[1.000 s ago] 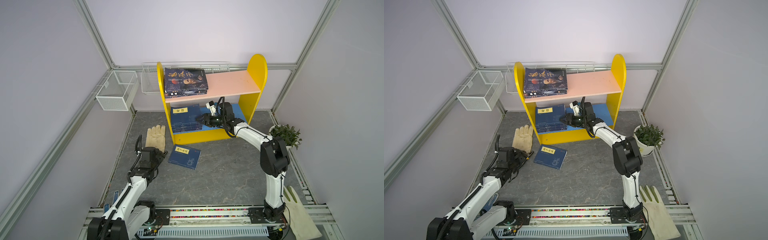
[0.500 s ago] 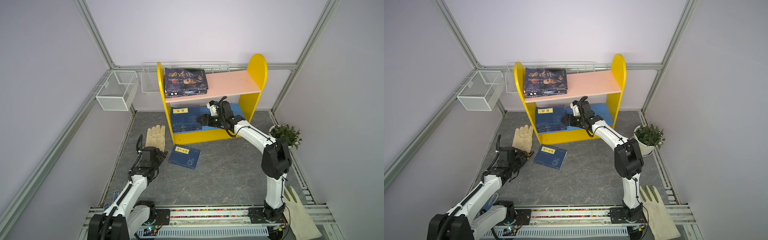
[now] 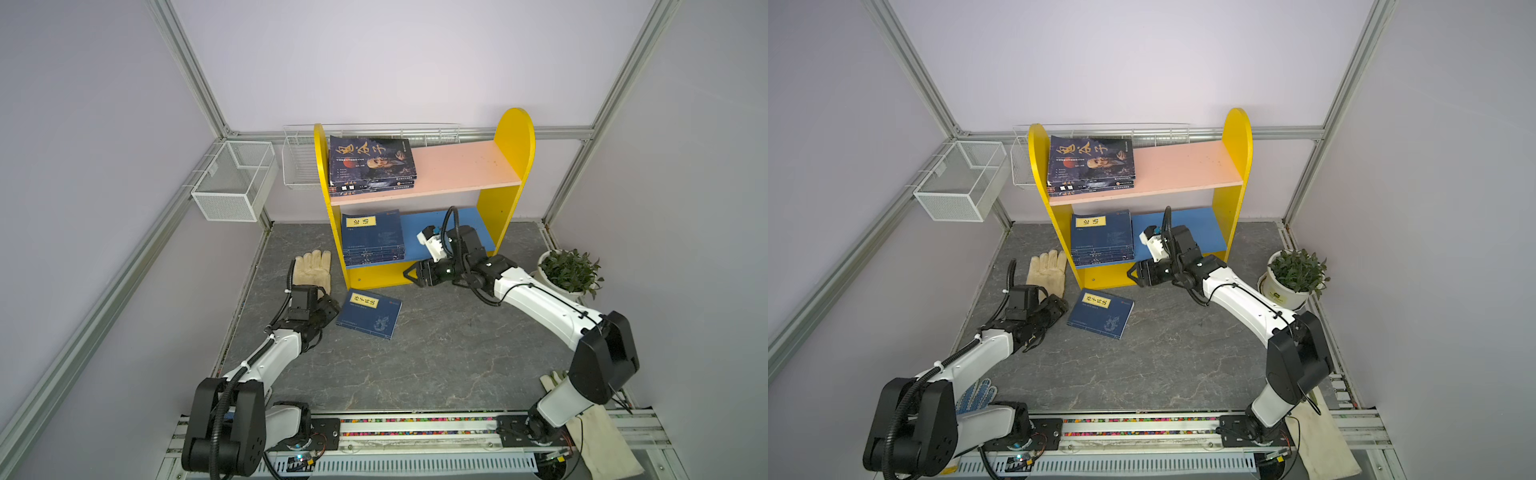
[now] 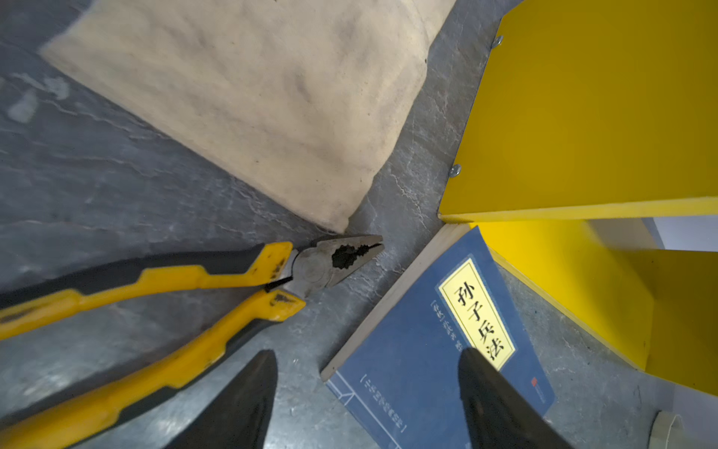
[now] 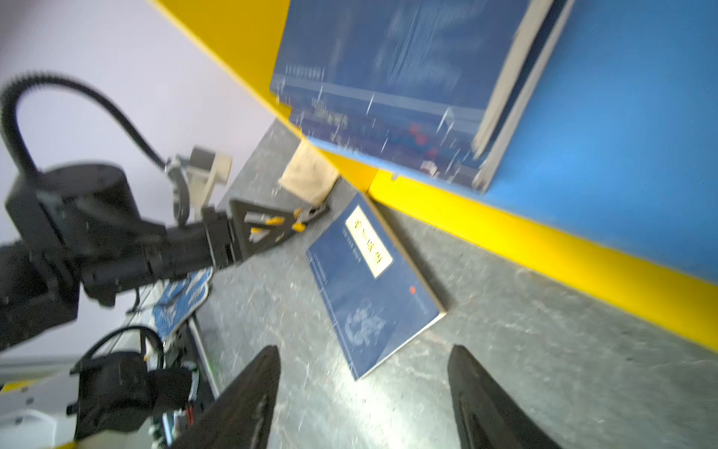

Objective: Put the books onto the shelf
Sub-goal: 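Open the right gripper and move both grippers down to the last table book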

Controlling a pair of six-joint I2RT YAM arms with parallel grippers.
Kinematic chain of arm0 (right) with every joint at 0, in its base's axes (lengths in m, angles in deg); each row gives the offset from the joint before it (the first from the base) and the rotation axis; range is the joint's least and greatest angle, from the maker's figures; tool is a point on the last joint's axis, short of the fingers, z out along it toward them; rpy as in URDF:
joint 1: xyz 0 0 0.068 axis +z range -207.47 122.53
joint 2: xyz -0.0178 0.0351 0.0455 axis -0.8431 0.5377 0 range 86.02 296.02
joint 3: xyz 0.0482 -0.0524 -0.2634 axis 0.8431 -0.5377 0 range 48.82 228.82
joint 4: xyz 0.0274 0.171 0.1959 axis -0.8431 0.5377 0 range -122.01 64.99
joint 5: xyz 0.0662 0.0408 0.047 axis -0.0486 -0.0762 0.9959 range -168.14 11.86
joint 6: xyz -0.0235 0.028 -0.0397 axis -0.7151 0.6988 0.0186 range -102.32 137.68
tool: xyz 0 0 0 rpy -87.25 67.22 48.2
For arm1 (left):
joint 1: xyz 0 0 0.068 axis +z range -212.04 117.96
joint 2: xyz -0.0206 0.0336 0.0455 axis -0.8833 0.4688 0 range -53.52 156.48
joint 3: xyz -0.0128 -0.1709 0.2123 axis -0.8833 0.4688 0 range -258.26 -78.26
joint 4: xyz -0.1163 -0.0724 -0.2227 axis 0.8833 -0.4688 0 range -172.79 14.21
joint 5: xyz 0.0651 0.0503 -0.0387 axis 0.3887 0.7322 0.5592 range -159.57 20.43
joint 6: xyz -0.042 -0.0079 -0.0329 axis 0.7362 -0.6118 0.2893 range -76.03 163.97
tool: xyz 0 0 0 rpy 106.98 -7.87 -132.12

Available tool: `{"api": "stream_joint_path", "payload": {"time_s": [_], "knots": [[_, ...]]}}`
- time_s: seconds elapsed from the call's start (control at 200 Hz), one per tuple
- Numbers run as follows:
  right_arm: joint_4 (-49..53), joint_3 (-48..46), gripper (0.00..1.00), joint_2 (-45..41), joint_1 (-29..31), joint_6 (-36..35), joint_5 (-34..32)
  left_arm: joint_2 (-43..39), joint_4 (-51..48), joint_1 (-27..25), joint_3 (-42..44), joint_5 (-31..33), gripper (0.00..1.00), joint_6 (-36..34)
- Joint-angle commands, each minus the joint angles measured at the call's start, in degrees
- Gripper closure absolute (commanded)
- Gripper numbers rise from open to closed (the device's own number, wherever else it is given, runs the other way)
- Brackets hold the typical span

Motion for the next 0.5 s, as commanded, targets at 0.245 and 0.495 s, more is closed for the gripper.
{"api": "stream_joint_path", "payload": {"time_s": [0.245, 0.495], "knots": [[13.8, 1.6, 0.27, 13.9, 3.1, -9.7, 8.4, 9.0, 2.8, -1.9, -4.8, -2.8, 0.26, -7.1], [18.1, 7.1, 0.26, 22.2, 1.1, -9.9, 15.1, 15.4, 0.6, -5.4, -7.5, -3.9, 0.28, -11.4]]}}
